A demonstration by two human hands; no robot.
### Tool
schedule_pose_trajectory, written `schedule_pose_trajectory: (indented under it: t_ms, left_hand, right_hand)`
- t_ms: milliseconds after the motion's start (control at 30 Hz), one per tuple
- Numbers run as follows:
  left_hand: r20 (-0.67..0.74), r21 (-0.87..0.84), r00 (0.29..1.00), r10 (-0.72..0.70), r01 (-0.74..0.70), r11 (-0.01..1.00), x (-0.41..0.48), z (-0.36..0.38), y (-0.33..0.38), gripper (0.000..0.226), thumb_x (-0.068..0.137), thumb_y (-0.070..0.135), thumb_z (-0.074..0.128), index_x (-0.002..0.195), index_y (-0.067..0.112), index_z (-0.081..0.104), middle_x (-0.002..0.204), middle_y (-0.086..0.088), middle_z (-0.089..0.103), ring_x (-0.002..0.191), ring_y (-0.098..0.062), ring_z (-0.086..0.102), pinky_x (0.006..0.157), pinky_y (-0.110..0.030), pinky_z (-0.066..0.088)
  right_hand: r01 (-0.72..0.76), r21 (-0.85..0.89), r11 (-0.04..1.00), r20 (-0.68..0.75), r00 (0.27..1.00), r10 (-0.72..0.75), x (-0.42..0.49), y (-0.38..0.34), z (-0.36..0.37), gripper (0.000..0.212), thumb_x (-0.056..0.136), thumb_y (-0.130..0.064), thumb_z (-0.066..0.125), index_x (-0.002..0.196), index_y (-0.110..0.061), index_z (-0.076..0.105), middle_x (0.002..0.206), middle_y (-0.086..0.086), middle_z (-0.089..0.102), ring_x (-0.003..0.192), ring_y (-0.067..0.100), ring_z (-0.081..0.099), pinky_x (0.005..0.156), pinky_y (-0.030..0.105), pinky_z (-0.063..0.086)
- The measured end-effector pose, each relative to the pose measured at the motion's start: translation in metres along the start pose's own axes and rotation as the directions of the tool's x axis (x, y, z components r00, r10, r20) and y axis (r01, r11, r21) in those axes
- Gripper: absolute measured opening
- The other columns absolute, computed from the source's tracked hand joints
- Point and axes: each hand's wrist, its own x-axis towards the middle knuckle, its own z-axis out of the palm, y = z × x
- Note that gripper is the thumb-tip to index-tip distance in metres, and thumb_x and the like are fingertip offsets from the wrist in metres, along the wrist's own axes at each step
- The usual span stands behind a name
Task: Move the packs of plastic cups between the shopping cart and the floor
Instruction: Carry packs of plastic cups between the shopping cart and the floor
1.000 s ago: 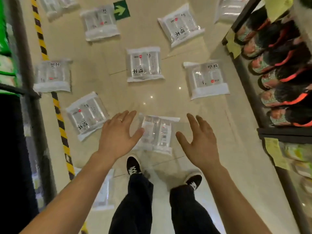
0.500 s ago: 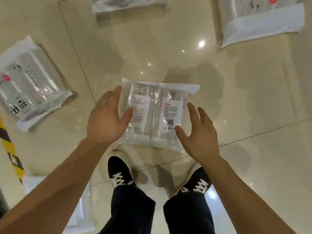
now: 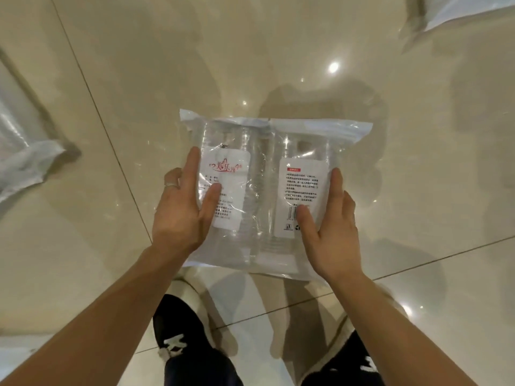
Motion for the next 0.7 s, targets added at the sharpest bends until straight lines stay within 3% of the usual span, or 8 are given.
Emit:
schedule_pose_trajectory:
  t_ms: [133, 233, 367, 533, 600, 700]
  left_hand:
    - [-0.021, -0.061, 0.999, 0.026, -0.027, 0.998, -0.002, -0.003, 0.001, 0.068, 0.094, 0.058, 0.035, 0.154, 0.038, 0.011, 0.144, -0.013, 0.036, 0.110, -0.028, 0.053, 0.081, -0.030, 0.037]
    - [-0.082, -0.060, 0.995, 0.052, -0.057, 0.997, -0.005, -0.031, 0.019, 0.063, 0.098, 0.054, 0.036, 0.154, 0.038, 0.010, 0.145, -0.014, 0.036, 0.113, -0.028, 0.051, 0.082, -0.031, 0.036]
    - [-0.187, -0.107, 0.979, 0.082, -0.104, 0.989, -0.011, -0.103, 0.064, 0.063, 0.099, 0.053, 0.034, 0.155, 0.036, 0.009, 0.144, -0.014, 0.037, 0.120, -0.028, 0.048, 0.084, -0.031, 0.036]
    - [-0.325, -0.150, 0.942, 0.085, -0.140, 0.979, -0.024, -0.223, 0.147, 0.066, 0.097, 0.055, 0.033, 0.155, 0.038, 0.008, 0.147, -0.011, 0.033, 0.121, -0.022, 0.044, 0.087, -0.030, 0.034]
    - [-0.387, -0.139, 0.914, 0.119, -0.185, 0.973, -0.032, -0.278, 0.184, 0.065, 0.097, 0.054, 0.033, 0.155, 0.038, 0.007, 0.148, -0.011, 0.033, 0.120, -0.013, 0.039, 0.086, -0.030, 0.033]
    - [-0.458, -0.148, 0.875, 0.159, -0.252, 0.956, -0.053, -0.366, 0.247, 0.062, 0.100, 0.054, 0.036, 0.153, 0.045, 0.006, 0.150, -0.005, 0.030, 0.121, -0.009, 0.039, 0.089, -0.030, 0.034]
  right_hand:
    - [0.007, 0.095, 0.995, -0.009, 1.000, -0.006, 0.001, -0.010, -0.006, 0.079, 0.095, -0.052, 0.049, 0.152, -0.042, -0.005, 0.144, -0.003, 0.028, 0.118, 0.007, 0.036, 0.096, 0.033, 0.039]
    - [0.017, 0.103, 0.995, -0.023, 1.000, -0.014, 0.002, -0.037, -0.029, 0.080, 0.095, -0.050, 0.051, 0.152, -0.043, -0.005, 0.149, -0.004, 0.023, 0.123, 0.012, 0.042, 0.093, 0.030, 0.039]
    - [0.104, 0.091, 0.990, -0.090, 0.991, -0.095, 0.000, -0.103, -0.092, 0.076, 0.096, -0.051, 0.049, 0.152, -0.045, -0.002, 0.155, 0.000, 0.020, 0.136, 0.015, 0.033, 0.103, 0.042, 0.043]
    - [0.238, 0.086, 0.967, -0.190, 0.957, -0.219, -0.005, -0.209, -0.198, 0.071, 0.098, -0.047, 0.047, 0.153, -0.044, 0.001, 0.156, 0.003, 0.022, 0.140, 0.010, 0.025, 0.103, 0.037, 0.039]
    - [0.287, 0.091, 0.953, -0.222, 0.939, -0.262, -0.012, -0.255, -0.247, 0.070, 0.099, -0.044, 0.047, 0.153, -0.043, 0.002, 0.157, 0.001, 0.022, 0.140, 0.007, 0.022, 0.101, 0.030, 0.035]
    - [0.366, 0.073, 0.928, -0.281, 0.900, -0.333, -0.031, -0.326, -0.329, 0.067, 0.101, -0.041, 0.046, 0.155, -0.036, 0.007, 0.153, -0.001, 0.029, 0.128, -0.004, 0.027, 0.090, 0.002, 0.027]
